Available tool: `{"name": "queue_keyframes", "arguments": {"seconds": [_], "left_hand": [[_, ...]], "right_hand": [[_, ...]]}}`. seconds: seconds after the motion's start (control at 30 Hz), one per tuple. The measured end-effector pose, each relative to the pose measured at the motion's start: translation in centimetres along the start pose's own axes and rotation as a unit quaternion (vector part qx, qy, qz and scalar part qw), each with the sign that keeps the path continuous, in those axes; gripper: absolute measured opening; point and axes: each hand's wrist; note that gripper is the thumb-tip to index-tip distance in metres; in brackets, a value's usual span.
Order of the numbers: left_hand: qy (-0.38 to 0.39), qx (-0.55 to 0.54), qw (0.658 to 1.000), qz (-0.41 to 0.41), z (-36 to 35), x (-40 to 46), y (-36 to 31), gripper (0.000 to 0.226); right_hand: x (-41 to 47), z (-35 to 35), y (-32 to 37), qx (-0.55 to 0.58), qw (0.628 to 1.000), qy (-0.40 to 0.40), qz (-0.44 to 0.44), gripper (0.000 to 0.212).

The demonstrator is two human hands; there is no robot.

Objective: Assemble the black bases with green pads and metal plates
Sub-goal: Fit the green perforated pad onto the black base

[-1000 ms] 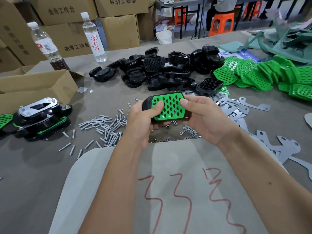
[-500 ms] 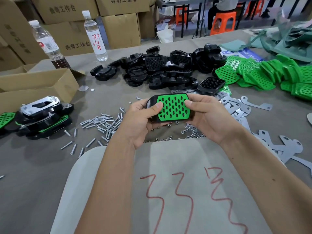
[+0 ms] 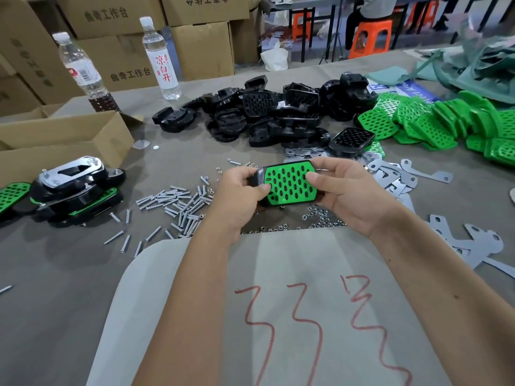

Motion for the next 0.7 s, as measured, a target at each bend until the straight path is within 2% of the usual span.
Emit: {"name": "queue_keyframes", "arguments": {"seconds": [0.17, 0.27, 0.37, 0.43, 0.53, 0.6, 0.7], "left_hand": [[0.02, -0.043, 0.999, 0.005, 0.2, -0.3, -0.5, 0.018], [0.008, -0.088, 0.996, -0.003, -0.4, -0.2, -0.6, 0.015], [-0.031, -0.144, 0.989, -0.014, -1.6, -0.1, -0.4, 0.007], [-0.06, -0.183, 0.981, -0.02, -2.2, -0.1, -0.3, 0.008], [-0.078, -0.221, 0.972, -0.033, -2.5, -0.2, -0.3, 0.002], [-0.117, -0.24, 0.963, -0.035, -1.7, 0.0, -0.6, 0.004], [-0.22, -0.29, 0.93, -0.042, 1.1, 0.3, -1.4, 0.008]], "right_hand": [[0.0, 0.4, 0.1, 0.018, 0.999, 0.022, 0.019, 0.036], [0.0, 0.2, 0.1, 0.048, 0.998, 0.011, 0.039, 0.032], [0.2, -0.6, 0.1, 0.078, 0.995, -0.043, 0.049, 0.028], [0.2, -1.8, -0.2, 0.091, 0.99, -0.085, 0.059, 0.027], [0.2, -4.2, -0.3, 0.095, 0.986, -0.114, 0.076, 0.026], [0.5, -5.7, -0.1, 0.059, 0.988, -0.115, 0.078, 0.022], [1.0, -7.9, -0.1, -0.157, 0.975, -0.134, 0.082, 0.014]]}}
Point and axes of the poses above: each hand's wrist, its own x-axis towards the middle knuckle, its own z-axis out of the back of the hand, y = z × x, and after that the axes turned 9 degrees about -x, right-handed
